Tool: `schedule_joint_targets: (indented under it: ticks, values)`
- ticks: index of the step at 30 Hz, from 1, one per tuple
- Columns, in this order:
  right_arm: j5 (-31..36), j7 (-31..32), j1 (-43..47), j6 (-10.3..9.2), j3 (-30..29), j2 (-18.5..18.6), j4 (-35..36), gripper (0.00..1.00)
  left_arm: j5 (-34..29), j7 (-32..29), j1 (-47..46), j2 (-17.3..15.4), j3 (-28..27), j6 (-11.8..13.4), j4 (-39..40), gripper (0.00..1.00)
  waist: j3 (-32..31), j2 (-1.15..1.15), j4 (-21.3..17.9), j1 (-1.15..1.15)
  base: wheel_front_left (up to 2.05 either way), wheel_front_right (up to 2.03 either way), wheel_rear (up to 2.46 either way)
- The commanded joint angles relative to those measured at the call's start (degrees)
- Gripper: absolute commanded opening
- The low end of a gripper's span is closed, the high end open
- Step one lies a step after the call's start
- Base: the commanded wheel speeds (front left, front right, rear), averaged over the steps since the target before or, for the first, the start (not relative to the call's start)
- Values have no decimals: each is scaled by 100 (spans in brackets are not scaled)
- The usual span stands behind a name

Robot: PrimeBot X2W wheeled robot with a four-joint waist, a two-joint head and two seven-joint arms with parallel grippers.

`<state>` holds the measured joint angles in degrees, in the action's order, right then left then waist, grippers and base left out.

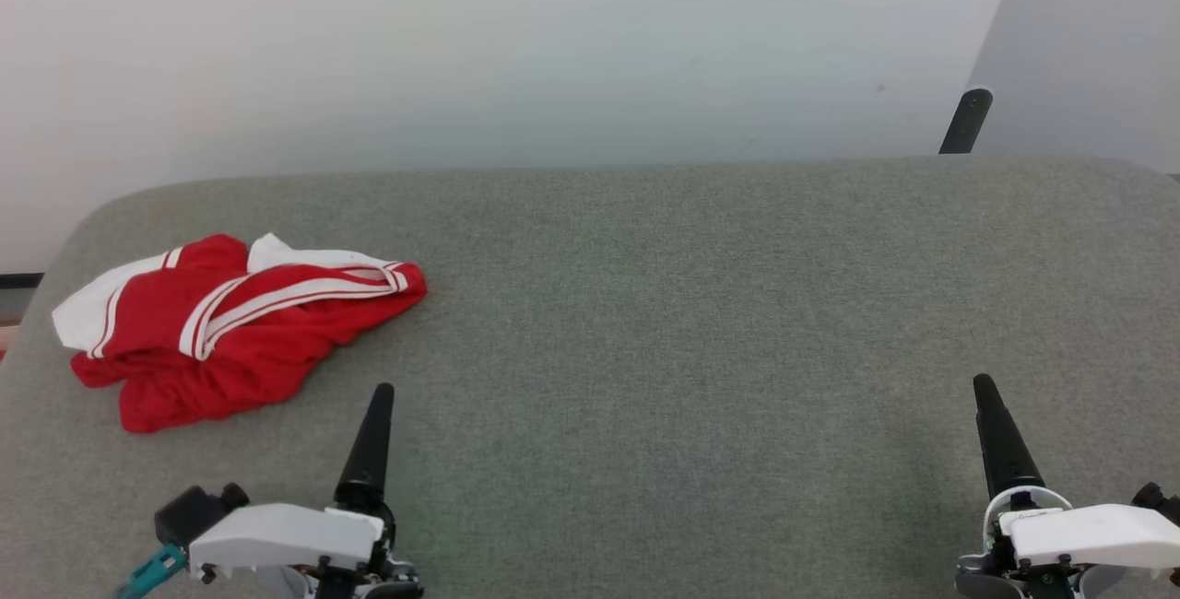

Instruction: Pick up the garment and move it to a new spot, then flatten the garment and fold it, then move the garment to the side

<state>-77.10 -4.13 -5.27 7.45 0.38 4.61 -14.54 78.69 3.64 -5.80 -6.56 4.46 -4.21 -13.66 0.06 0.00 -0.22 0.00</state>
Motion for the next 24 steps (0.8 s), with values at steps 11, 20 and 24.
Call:
schedule_joint_targets:
  ticks: [11, 20, 24]
  values:
    - [1322, -227, -187, 3, 147, 127, 68, 100, -1310, 271, -230, -263, 415, 307, 36, 100, 8, 0, 6, 0, 0, 0, 0]
    - [2313, -374, -187, 3, 177, 109, 97, 100, -2481, 420, -273, -367, 470, 432, 79, 100, 18, 0, 13, 0, 0, 0, 0]
    - [2769, -438, -196, 3, 187, 117, 99, 100, -3015, 486, -261, -361, 470, 463, 117, 100, 19, 0, 16, 0, 0, 0, 0]
